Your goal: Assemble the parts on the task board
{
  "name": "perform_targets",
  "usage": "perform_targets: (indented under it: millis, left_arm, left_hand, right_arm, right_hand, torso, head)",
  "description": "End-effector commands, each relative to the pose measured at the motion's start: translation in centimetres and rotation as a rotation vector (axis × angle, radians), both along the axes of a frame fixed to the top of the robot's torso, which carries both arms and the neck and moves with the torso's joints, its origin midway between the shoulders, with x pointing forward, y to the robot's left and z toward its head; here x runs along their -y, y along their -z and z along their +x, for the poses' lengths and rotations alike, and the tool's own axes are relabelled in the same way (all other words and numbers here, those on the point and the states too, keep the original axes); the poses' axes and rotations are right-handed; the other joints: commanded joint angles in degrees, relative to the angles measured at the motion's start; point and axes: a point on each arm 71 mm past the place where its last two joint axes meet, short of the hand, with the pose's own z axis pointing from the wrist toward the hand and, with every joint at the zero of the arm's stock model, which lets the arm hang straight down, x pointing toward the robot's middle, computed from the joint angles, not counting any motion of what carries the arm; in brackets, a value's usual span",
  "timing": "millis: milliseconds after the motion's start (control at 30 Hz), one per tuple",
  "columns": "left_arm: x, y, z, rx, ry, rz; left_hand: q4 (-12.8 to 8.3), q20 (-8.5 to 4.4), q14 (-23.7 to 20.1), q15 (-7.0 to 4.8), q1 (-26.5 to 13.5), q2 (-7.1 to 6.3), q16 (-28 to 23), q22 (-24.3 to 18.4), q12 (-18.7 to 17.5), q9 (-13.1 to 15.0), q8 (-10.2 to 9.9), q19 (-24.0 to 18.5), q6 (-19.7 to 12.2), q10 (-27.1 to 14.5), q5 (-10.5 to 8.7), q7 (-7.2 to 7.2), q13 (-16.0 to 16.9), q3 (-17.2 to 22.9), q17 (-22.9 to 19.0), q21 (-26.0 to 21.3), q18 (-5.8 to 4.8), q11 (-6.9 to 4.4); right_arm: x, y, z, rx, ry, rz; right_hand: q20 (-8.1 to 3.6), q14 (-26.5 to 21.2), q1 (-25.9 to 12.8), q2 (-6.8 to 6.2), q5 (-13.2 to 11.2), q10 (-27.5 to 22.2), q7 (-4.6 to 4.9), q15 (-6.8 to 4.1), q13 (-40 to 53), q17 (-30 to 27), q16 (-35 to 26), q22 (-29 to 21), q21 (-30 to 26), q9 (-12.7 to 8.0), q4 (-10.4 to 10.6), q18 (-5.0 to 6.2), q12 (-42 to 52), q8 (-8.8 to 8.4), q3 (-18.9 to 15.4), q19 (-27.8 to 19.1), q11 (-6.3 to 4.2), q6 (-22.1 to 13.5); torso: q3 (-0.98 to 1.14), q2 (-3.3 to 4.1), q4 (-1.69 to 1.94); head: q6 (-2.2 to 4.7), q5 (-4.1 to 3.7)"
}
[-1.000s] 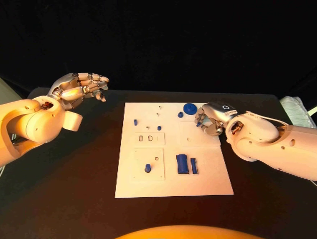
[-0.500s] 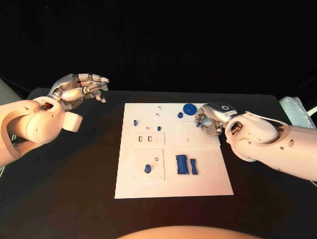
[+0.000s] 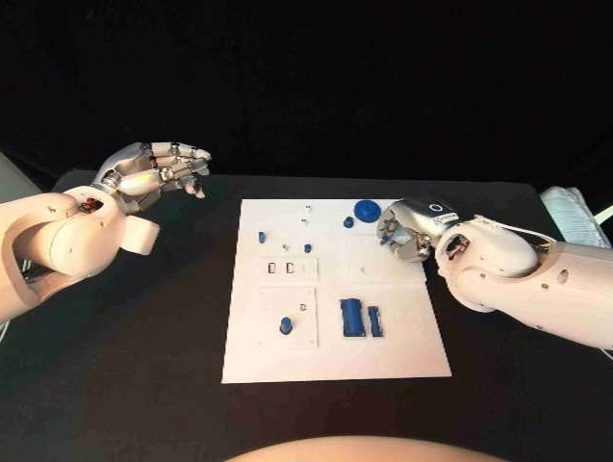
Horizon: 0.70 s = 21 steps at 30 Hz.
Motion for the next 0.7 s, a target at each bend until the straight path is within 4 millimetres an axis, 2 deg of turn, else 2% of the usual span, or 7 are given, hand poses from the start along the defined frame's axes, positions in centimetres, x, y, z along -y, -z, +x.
perform_targets:
  millis: [33,700]
  left_arm:
    - [0.21,-0.04,-0.03,0.000,0.018,-0.009]
    - [0.04,0.00,0.02,0.000,0.014,-0.007]
  left_hand:
    - [-0.10,-0.09,0.26,0.17,-0.45,-0.05,0.32,-0.05,-0.08,-0.08,-0.37,0.29,-0.35,-0.11,-0.18,0.59,-0.08,-0.12,-0.06,-0.27,0.79,0.31]
    - [-0.18,-0.07,0.24,0.22,-0.47,-0.04,0.35,-0.08,-0.11,-0.21,-0.44,0.33,-0.50,-0.25,-0.18,0.66,-0.20,-0.14,-0.09,-0.31,0.78,0.37]
  right_arm:
    - [-0.08,0.08,-0.07,-0.001,-0.005,-0.017]
    - [-0.15,0.21,-0.14,-0.009,-0.006,-0.019]
  right_hand:
    - [-0.01,2.48,-0.13,0.43,0.15,1.25,-0.01,-0.53,0.10,-0.02,0.26,6.64,0.36,0.09,-0.07,-1.12,0.13,0.14,0.25,0.82,-0.85,0.33]
    - [-0.01,2.50,-0.19,0.41,0.13,1.29,-0.02,-0.53,0.09,0.03,0.29,6.78,0.65,0.12,-0.07,-1.18,0.11,0.16,0.25,0.90,-0.86,0.36]
  torso:
    - [0.00,-0.03,0.00]
    - [0.02,0.02,-0.01]
  head:
    - [0.04,0.12]
    - [0.02,0.27]
